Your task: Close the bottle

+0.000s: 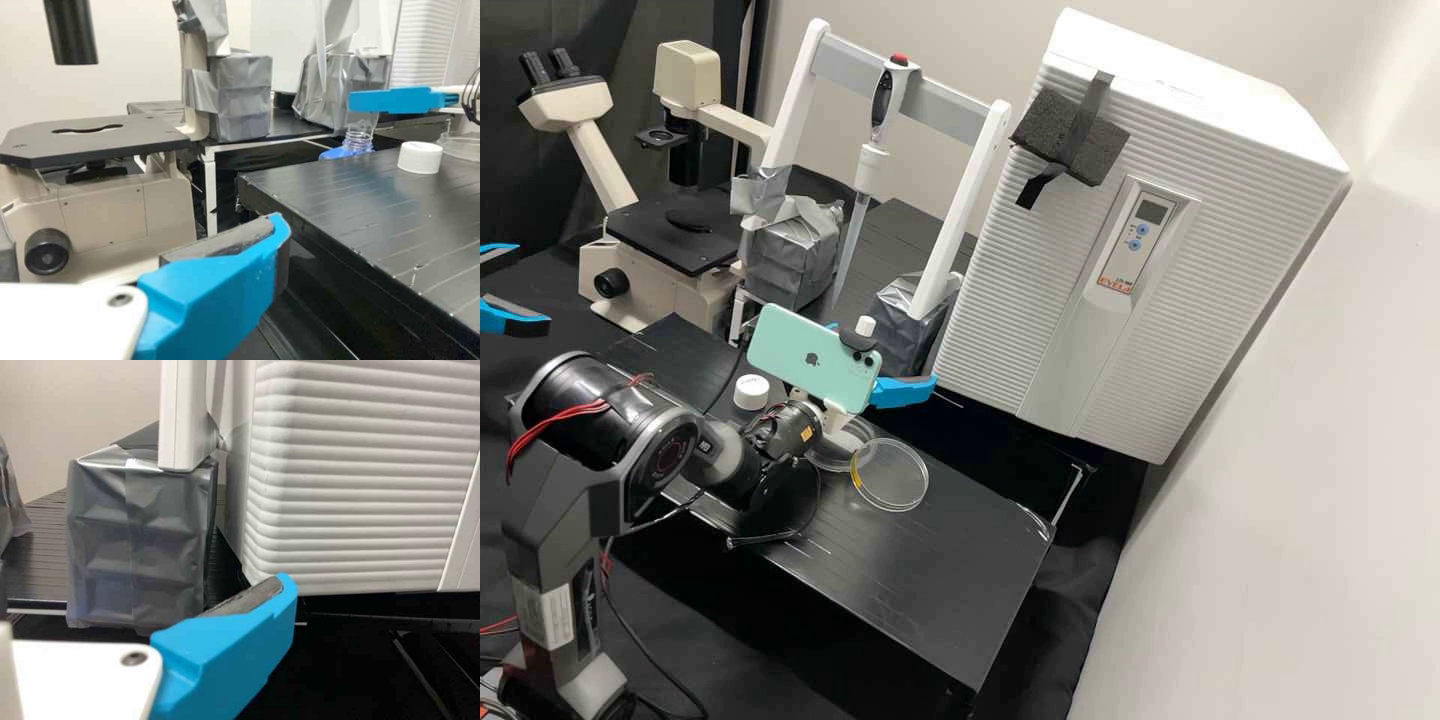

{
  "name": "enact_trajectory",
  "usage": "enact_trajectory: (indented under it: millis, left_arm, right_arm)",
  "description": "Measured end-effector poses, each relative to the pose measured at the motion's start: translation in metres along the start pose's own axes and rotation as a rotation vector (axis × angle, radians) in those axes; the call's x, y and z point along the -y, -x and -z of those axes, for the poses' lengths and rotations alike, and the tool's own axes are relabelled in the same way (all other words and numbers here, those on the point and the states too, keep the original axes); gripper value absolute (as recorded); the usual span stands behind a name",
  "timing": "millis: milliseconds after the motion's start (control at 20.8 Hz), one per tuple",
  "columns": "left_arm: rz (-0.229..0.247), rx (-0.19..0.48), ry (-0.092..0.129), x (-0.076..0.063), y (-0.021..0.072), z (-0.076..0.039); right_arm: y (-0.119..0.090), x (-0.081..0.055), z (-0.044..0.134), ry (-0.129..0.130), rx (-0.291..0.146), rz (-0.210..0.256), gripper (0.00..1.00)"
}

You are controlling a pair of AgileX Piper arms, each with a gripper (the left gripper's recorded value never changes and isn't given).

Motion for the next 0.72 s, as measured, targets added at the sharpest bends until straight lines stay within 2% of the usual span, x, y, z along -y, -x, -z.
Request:
enact_trajectory:
  millis: [384, 480, 576, 720]
  left_arm:
    - [0.010, 0.000, 0.017, 0.003, -0.0019, 0.001]
    - [0.010, 0.000, 0.017, 0.003, -0.0019, 0.001]
    - [0.011, 0.002, 0.017, 0.003, -0.0019, 0.001]
    - [0.011, 0.002, 0.017, 0.003, -0.0019, 0.001]
  right_arm:
    - [0.000, 0.000, 0.000, 0.000, 0.000, 0.000, 1.00]
    - [0.007, 0.000, 0.000, -0.006, -0.007, 0.004, 1.00]
    - [0.020, 0.000, 0.004, -0.009, -0.047, 0.021, 1.00]
    - [0.041, 0.000, 0.015, -0.005, -0.158, 0.023, 1.00]
